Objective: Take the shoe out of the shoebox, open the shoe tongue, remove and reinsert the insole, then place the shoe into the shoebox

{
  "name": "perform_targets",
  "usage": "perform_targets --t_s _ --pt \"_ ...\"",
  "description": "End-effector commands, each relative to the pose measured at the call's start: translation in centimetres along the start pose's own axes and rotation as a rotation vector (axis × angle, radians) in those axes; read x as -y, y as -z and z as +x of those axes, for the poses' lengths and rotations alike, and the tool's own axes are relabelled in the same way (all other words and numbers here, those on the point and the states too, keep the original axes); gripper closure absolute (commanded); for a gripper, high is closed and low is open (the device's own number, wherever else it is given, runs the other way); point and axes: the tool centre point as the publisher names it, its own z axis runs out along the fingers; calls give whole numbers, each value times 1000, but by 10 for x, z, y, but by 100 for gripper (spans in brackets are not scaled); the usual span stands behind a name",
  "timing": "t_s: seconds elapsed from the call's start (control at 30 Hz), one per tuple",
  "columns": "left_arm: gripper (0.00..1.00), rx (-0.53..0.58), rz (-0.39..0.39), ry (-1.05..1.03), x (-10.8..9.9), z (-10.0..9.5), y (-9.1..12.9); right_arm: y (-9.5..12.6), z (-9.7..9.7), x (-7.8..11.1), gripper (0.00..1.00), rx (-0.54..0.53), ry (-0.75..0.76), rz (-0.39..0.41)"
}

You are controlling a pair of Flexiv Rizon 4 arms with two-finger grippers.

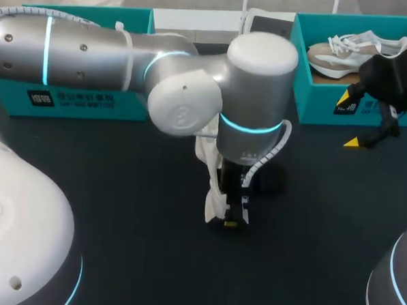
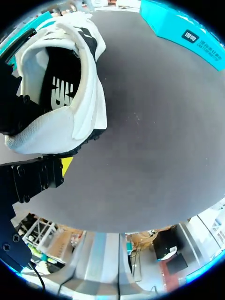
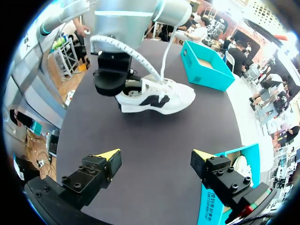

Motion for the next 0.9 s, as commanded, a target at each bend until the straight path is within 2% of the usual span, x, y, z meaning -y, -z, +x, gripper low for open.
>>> perform_targets --t_s 0.03,0.13,0.3,0.47,0.9 --pt "100 -14 6 -10 -24 1 73 -1 0 -1 0 0 -1 4" --pt "100 -26 -1 -27 -35 1 105 -1 0 -1 0 0 -1 4" --pt "100 -90 31 -72 -51 0 158 -1 0 -1 0 0 -1 4" --pt "100 -149 68 -127 -60 -3 201 -1 0 -1 0 0 -1 4" --pt "100 -149 68 -127 -60 -3 201 -1 0 -1 0 0 -1 4"
